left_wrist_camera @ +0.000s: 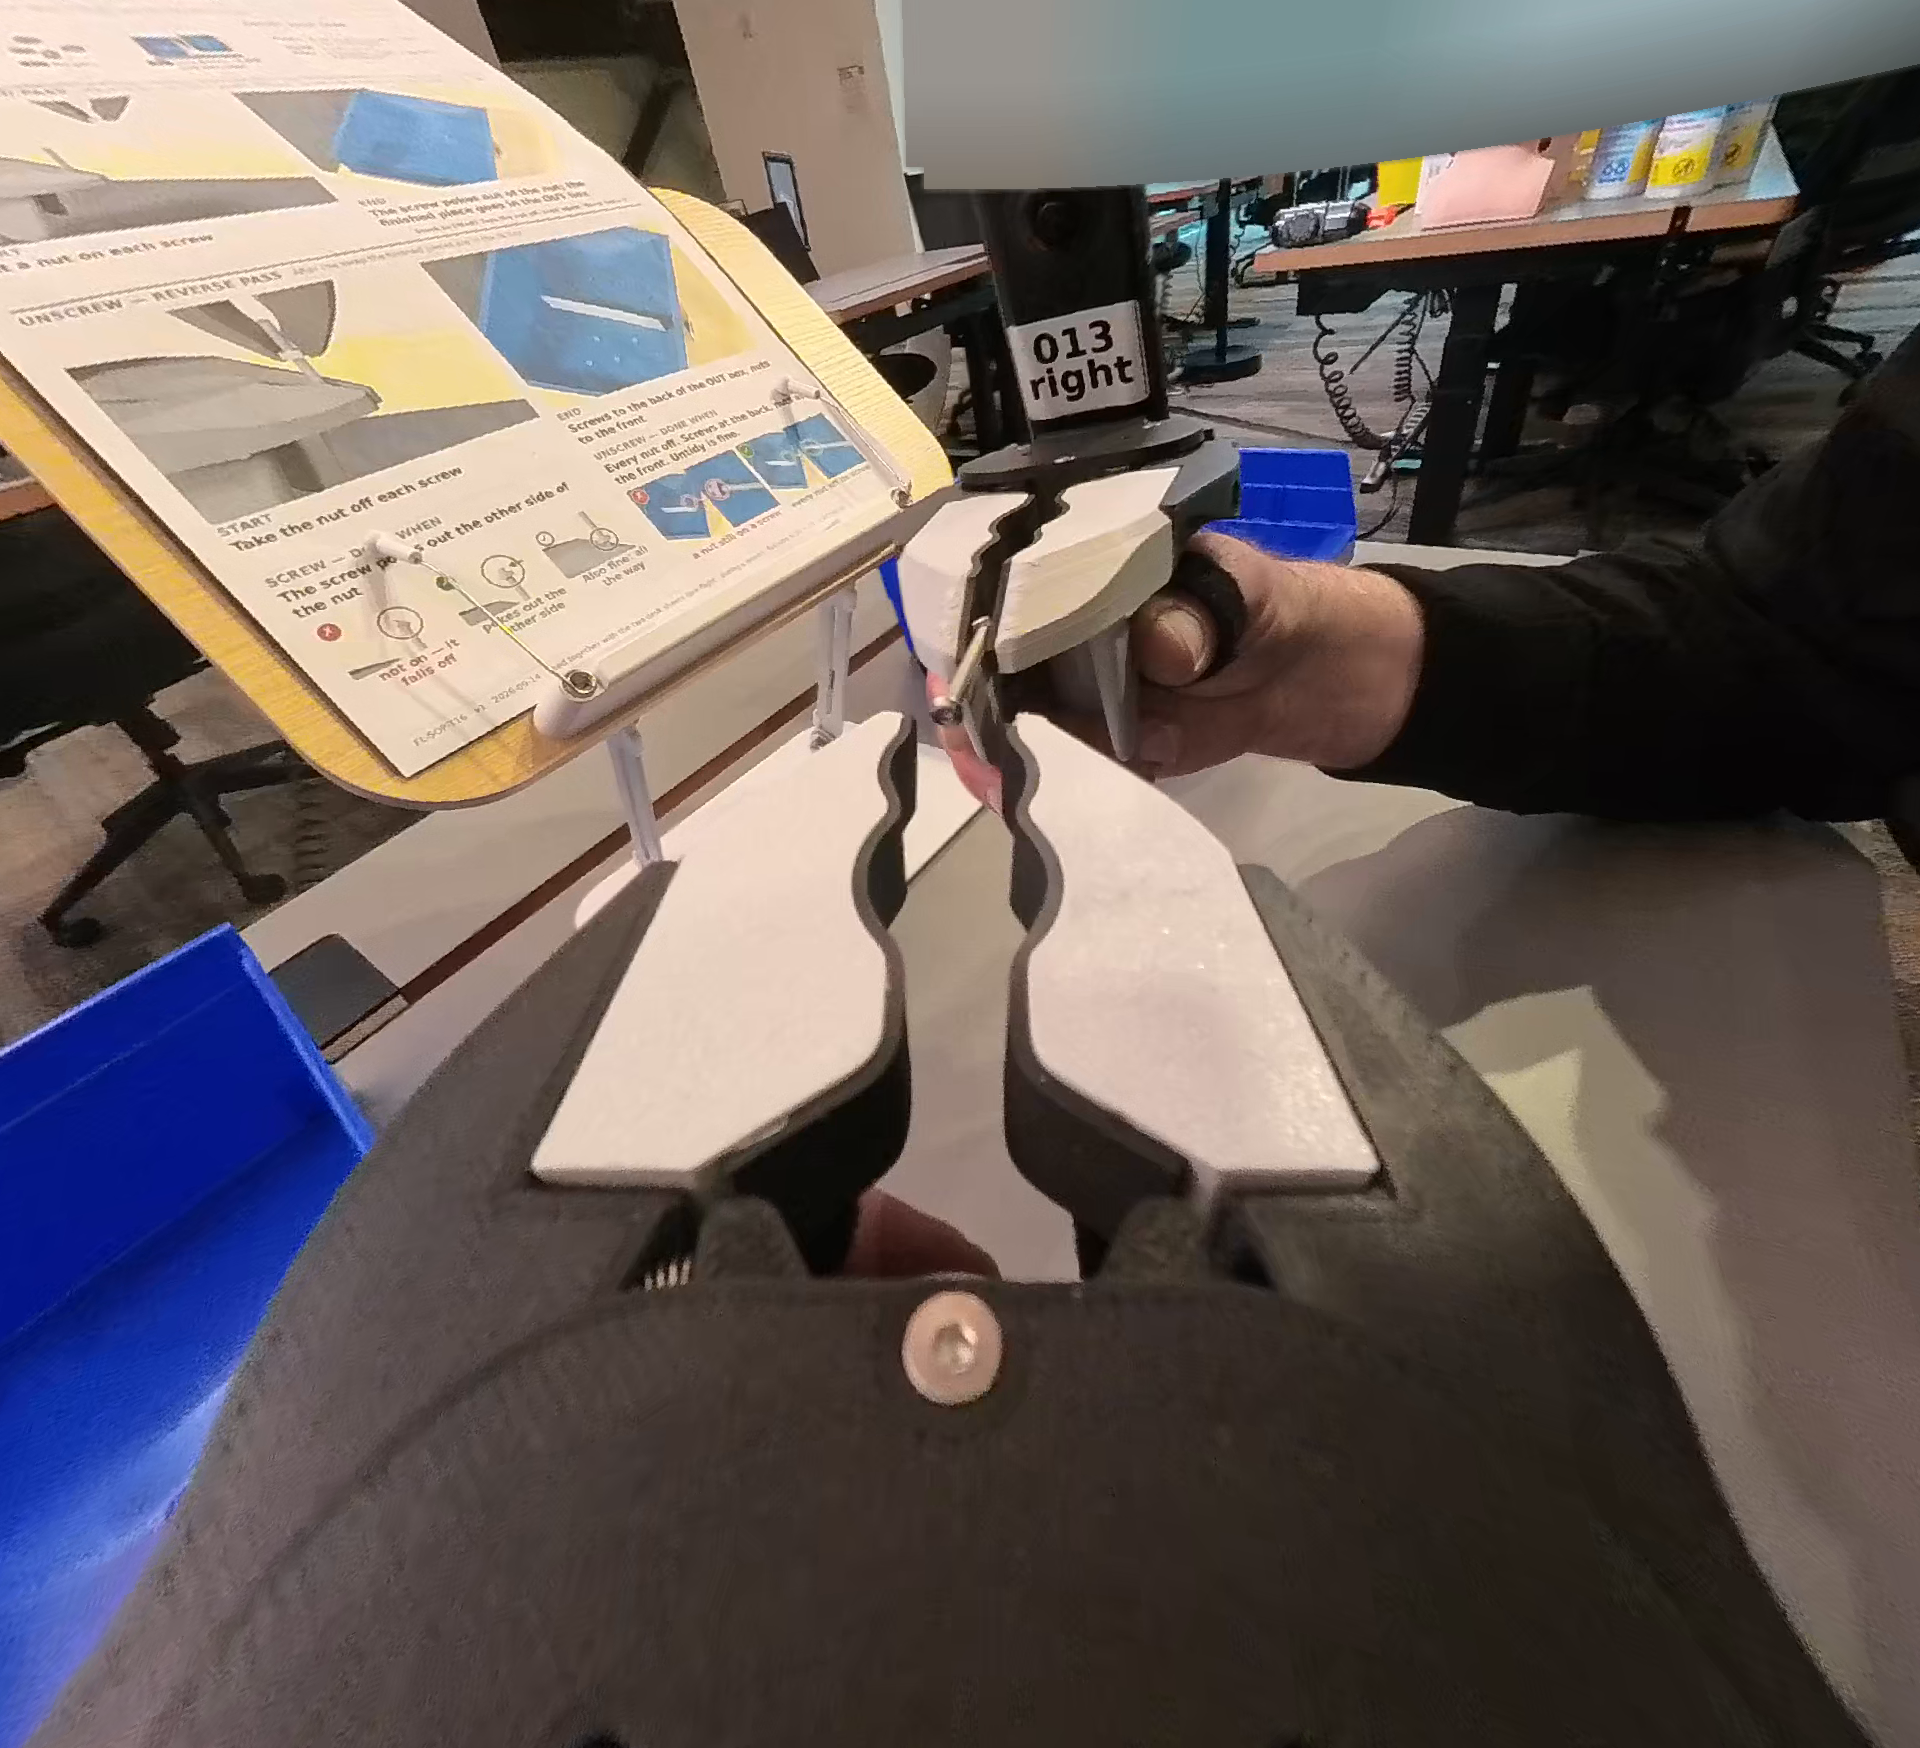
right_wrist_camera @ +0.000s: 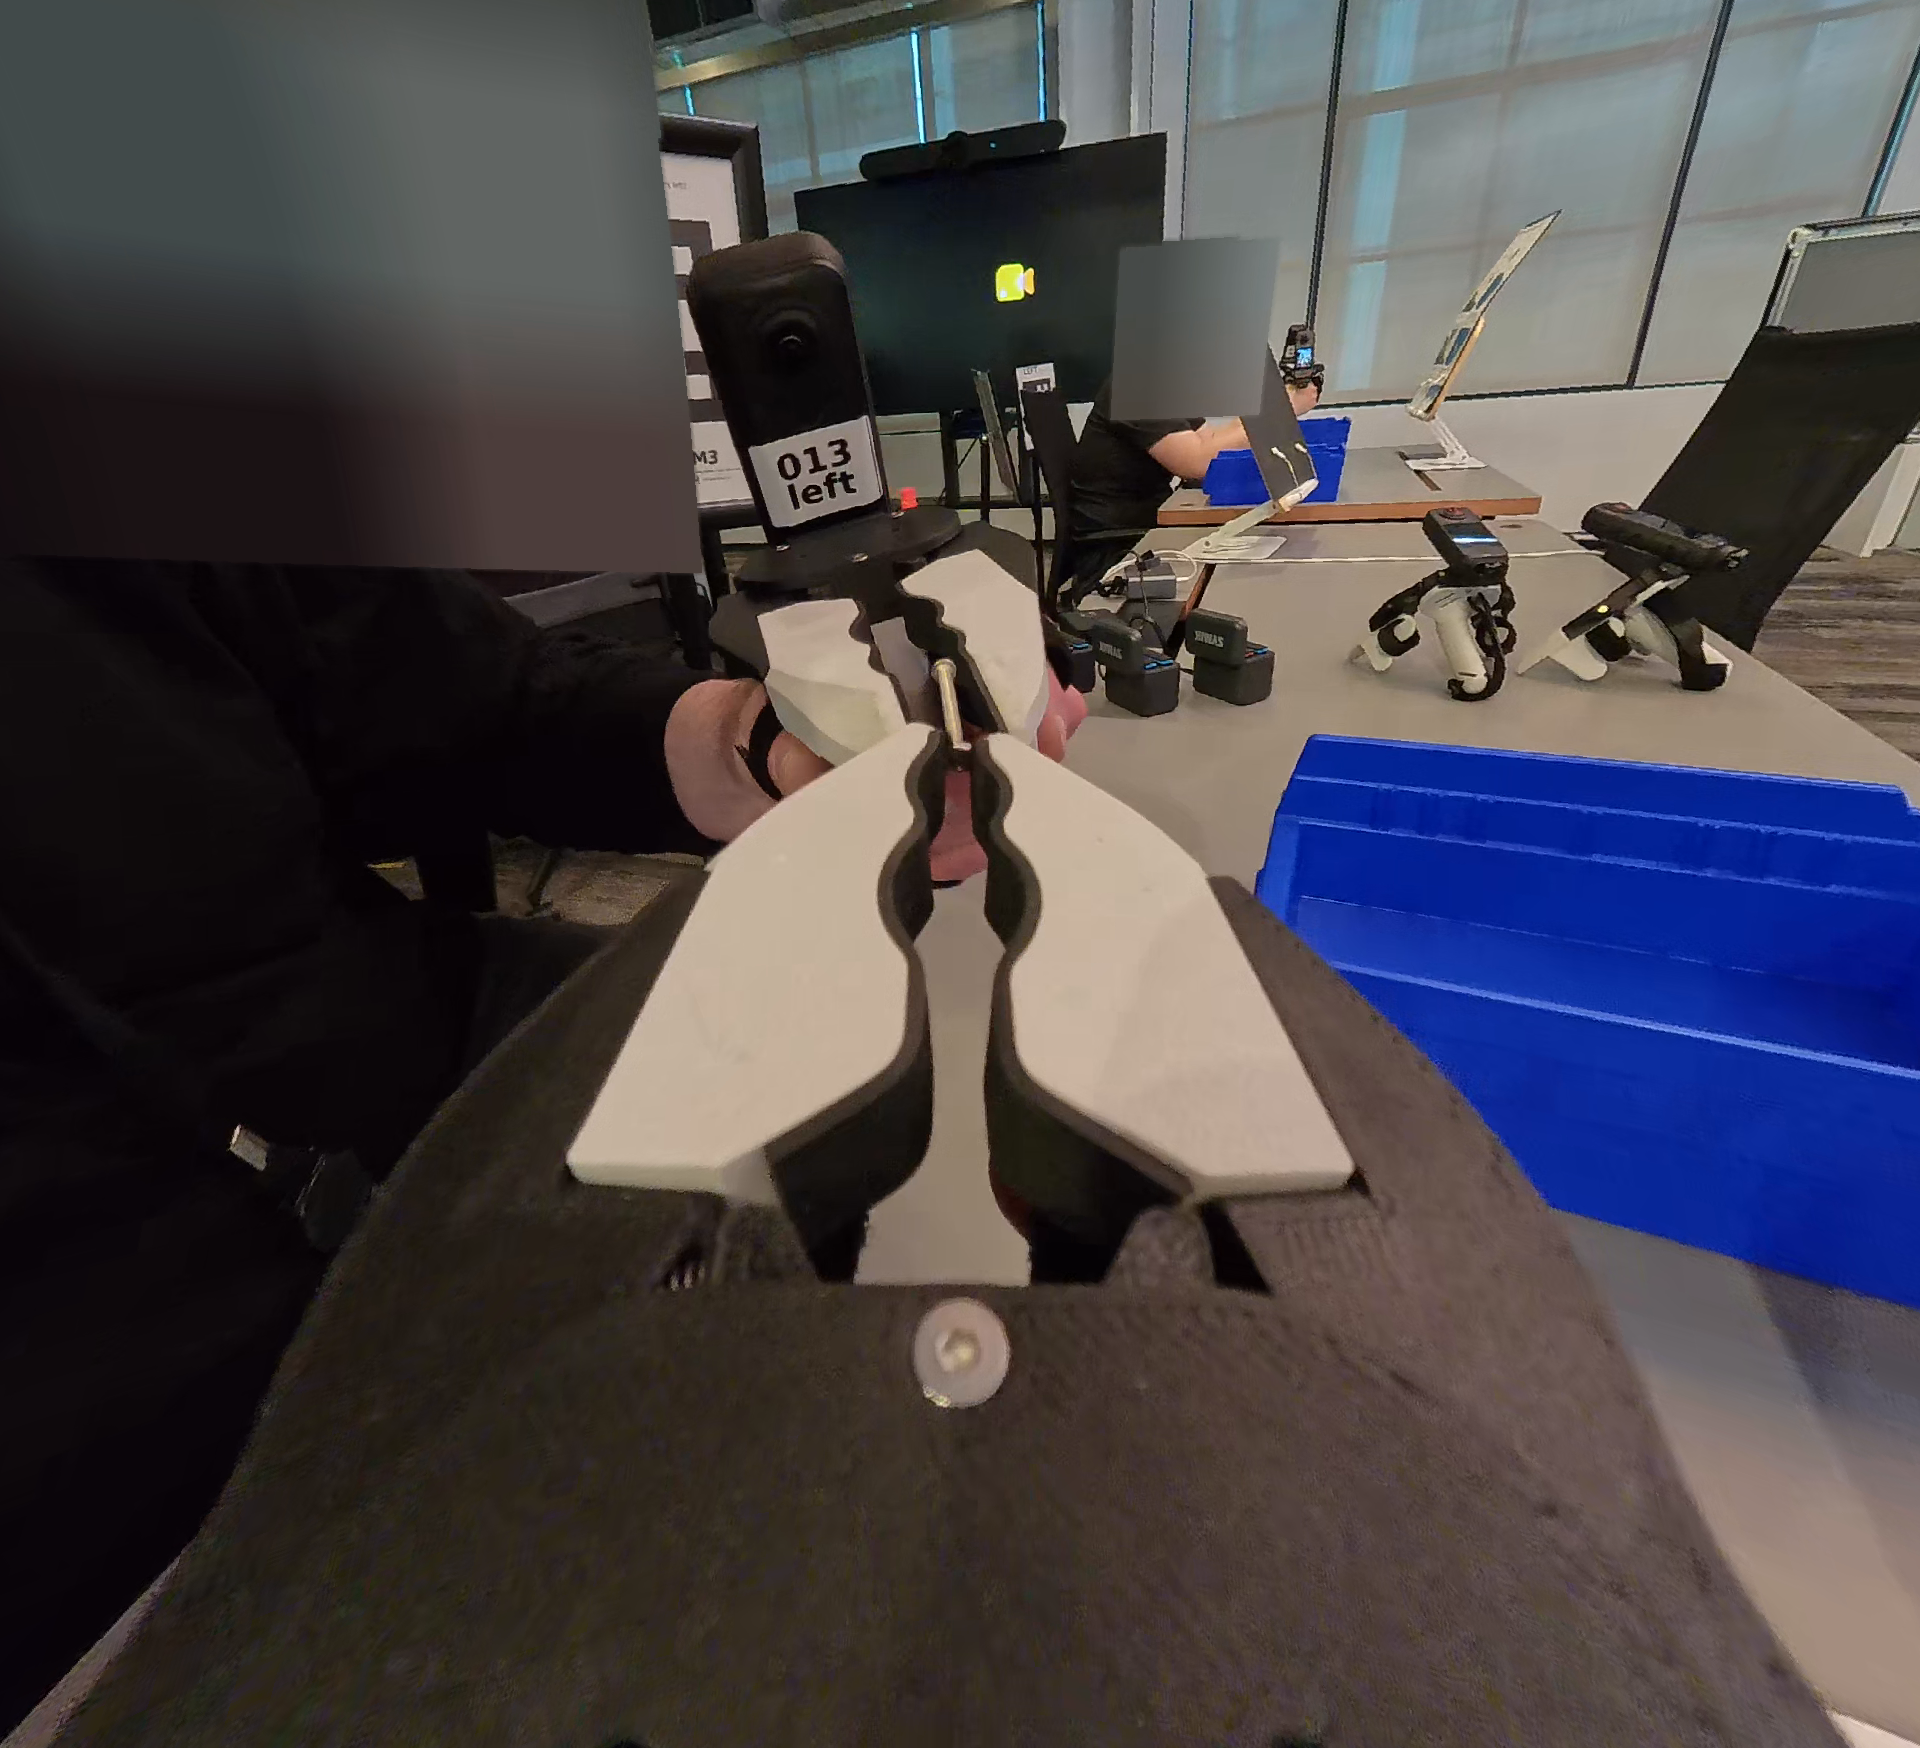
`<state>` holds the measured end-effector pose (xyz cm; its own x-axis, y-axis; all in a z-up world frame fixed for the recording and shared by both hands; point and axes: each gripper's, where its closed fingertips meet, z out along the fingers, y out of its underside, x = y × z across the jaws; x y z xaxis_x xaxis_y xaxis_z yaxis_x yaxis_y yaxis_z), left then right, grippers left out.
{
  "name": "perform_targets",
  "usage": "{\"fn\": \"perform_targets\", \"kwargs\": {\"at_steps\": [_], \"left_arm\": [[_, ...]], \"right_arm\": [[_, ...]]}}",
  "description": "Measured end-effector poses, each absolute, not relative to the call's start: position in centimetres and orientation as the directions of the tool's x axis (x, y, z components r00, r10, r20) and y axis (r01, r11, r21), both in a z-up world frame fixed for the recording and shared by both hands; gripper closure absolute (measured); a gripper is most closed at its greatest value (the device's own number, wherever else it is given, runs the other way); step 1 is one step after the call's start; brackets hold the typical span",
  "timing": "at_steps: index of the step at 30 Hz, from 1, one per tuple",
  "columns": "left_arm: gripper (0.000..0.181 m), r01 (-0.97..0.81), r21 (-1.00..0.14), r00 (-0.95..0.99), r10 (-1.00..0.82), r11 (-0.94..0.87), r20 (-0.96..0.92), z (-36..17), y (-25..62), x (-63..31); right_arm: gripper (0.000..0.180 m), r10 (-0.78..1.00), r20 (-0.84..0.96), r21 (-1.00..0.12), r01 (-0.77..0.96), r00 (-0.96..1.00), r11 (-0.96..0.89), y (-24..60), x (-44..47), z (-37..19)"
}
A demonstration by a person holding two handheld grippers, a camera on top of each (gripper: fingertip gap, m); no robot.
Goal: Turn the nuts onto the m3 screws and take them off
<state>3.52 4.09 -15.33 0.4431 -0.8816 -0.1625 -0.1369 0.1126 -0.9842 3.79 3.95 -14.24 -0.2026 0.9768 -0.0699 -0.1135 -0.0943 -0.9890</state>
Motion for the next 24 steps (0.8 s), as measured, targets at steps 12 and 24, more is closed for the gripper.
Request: {"fn": "perform_targets", "kwargs": {"at_steps": [12, 24], "left_arm": [[0.167, -0.146, -0.978, 0.461, -0.865, 0.148, -0.199, -14.71, 4.55, 4.09], [0.174, -0.146, -0.976, 0.460, -0.862, 0.165, -0.214, -14.52, 4.45, 4.30]], "right_arm": [[0.175, 0.973, -0.078, -0.990, -0.096, -0.219, -0.101, 3.70, 3.56, -14.55], [0.175, 0.966, -0.099, -0.989, -0.087, -0.237, -0.123, 3.59, 3.51, -14.67]]}}
